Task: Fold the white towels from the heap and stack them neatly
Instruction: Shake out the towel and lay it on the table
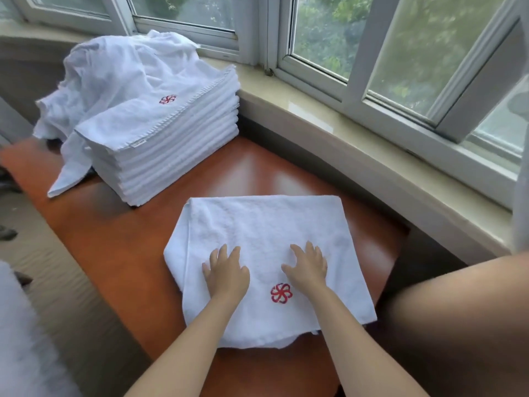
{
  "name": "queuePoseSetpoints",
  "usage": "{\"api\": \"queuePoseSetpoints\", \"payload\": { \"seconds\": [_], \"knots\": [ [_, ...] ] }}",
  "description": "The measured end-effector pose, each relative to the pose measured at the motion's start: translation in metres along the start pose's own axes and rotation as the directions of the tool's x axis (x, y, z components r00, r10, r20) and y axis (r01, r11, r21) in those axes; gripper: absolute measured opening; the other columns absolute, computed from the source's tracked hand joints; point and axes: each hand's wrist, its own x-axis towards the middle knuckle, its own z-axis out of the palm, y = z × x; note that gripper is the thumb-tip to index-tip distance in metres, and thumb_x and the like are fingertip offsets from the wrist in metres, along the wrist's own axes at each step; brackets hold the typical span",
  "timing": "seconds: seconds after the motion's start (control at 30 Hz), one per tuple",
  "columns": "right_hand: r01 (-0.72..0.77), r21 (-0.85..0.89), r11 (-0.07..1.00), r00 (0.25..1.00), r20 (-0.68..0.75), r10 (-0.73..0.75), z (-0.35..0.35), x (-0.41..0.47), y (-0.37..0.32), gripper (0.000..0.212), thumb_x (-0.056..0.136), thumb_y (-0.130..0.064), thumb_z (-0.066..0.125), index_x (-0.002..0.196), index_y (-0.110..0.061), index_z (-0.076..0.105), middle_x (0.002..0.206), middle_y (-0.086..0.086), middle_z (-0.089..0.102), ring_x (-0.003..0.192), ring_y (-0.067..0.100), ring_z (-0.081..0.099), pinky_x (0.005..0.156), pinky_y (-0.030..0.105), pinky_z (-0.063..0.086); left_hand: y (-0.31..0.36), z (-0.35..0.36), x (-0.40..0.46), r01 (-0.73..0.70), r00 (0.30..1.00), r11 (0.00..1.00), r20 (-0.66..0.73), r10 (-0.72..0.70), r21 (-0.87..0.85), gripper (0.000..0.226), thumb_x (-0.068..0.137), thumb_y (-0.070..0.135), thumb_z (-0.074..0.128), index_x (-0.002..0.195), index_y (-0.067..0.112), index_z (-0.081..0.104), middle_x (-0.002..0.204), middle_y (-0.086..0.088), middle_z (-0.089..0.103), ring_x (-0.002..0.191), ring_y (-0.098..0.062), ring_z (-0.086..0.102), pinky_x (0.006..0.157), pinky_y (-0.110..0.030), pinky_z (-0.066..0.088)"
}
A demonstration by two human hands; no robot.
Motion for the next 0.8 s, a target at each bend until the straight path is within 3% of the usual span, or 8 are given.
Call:
{"api": "queuePoseSetpoints", "payload": {
  "seconds": [0.1, 0.23, 0.37, 0.43, 0.53, 0.63, 0.7, 0.8],
  "knots": [
    [-0.032, 0.097, 0.995, 0.983, -0.177, 0.049, 0.006, -0.019, 0.011, 0.051, 0.096, -0.034, 0.051, 0.145, -0.024, 0.038, 0.159, 0.006, 0.021, 0.147, 0.026, 0.012, 0.120, 0.038, 0.010, -0.016, 0.011, -0.023, 0.065, 0.996, 0.995, -0.054, -0.069, -0.074, 0.051, 0.095, 0.030, 0.048, 0.145, 0.026, 0.037, 0.158, -0.003, 0.018, 0.146, -0.021, 0.011, 0.119, -0.040, 0.015],
    [-0.217, 0.222, 0.951, 0.895, -0.342, 0.284, 0.005, -0.044, 0.036, 0.038, 0.098, -0.029, 0.045, 0.135, -0.022, 0.052, 0.153, 0.003, 0.032, 0.143, 0.027, 0.020, 0.118, 0.041, 0.015, -0.041, 0.013, -0.047, 0.089, 0.994, 0.986, -0.058, -0.098, -0.139, 0.040, 0.097, 0.029, 0.048, 0.137, 0.027, 0.050, 0.157, 0.000, 0.022, 0.144, -0.018, 0.018, 0.115, -0.034, 0.024],
    [-0.408, 0.497, 0.766, 0.749, -0.298, 0.592, 0.006, -0.066, 0.072, 0.045, 0.096, -0.019, 0.046, 0.141, -0.014, 0.044, 0.154, 0.010, 0.027, 0.137, 0.033, 0.029, 0.112, 0.045, 0.023, -0.056, 0.010, -0.063, 0.235, 0.944, 0.909, -0.141, -0.298, -0.345, 0.049, 0.094, 0.026, 0.054, 0.141, 0.024, 0.043, 0.151, -0.002, 0.030, 0.136, -0.024, 0.031, 0.108, -0.039, 0.034],
    [-0.454, 0.484, 0.748, 0.745, -0.254, 0.617, 0.012, -0.075, 0.086, 0.050, 0.094, -0.022, 0.050, 0.142, -0.012, 0.039, 0.148, 0.015, 0.035, 0.131, 0.037, 0.035, 0.107, 0.046, 0.029, -0.061, 0.009, -0.068, 0.320, 0.903, 0.754, -0.057, -0.427, -0.574, 0.060, 0.087, 0.021, 0.064, 0.142, 0.018, 0.038, 0.142, -0.008, 0.038, 0.126, -0.031, 0.044, 0.100, -0.042, 0.043],
    [-0.499, 0.511, 0.700, 0.704, -0.232, 0.671, 0.014, -0.081, 0.092, 0.047, 0.091, -0.027, 0.055, 0.132, -0.004, 0.049, 0.131, 0.023, 0.050, 0.121, 0.041, 0.046, 0.099, 0.045, 0.040, -0.061, 0.009, -0.071, 0.311, 0.907, 0.521, 0.085, -0.412, -0.795, 0.071, 0.077, 0.010, 0.074, 0.139, 0.013, 0.039, 0.131, -0.011, 0.052, 0.114, -0.033, 0.055, 0.095, -0.041, 0.048],
    [-0.346, 0.639, 0.687, 0.810, -0.166, 0.562, 0.006, -0.083, 0.078, 0.031, 0.091, -0.026, 0.049, 0.105, -0.006, 0.067, 0.103, 0.016, 0.066, 0.097, 0.036, 0.062, 0.082, 0.039, 0.051, -0.052, -0.001, -0.069, 0.425, 0.877, 0.086, 0.387, -0.287, -0.901, 0.054, 0.076, 0.008, 0.077, 0.125, 0.005, 0.054, 0.112, -0.016, 0.066, 0.094, -0.034, 0.067, 0.075, -0.044, 0.057],
    [-0.140, 0.864, 0.484, 0.860, -0.136, 0.491, -0.007, -0.086, 0.058, 0.027, 0.092, -0.025, 0.050, 0.098, -0.005, 0.068, 0.088, 0.009, 0.065, 0.083, 0.029, 0.062, 0.071, 0.034, 0.049, -0.044, -0.015, -0.072, 0.561, 0.817, -0.140, 0.573, -0.071, -0.816, 0.031, 0.082, 0.016, 0.072, 0.109, 0.003, 0.064, 0.092, -0.015, 0.073, 0.073, -0.029, 0.071, 0.055, -0.034, 0.057],
    [0.023, 0.999, 0.034, 0.936, -0.033, 0.351, -0.043, -0.089, 0.023, 0.016, 0.095, -0.016, 0.052, 0.105, -0.009, 0.062, 0.090, 0.007, 0.067, 0.081, 0.022, 0.064, 0.070, 0.031, 0.054, -0.032, -0.039, -0.072, 0.528, 0.849, -0.171, 0.516, 0.111, -0.832, 0.021, 0.087, 0.018, 0.065, 0.104, 0.006, 0.066, 0.082, -0.008, 0.074, 0.062, -0.022, 0.070, 0.043, -0.025, 0.051]
  ]
}}
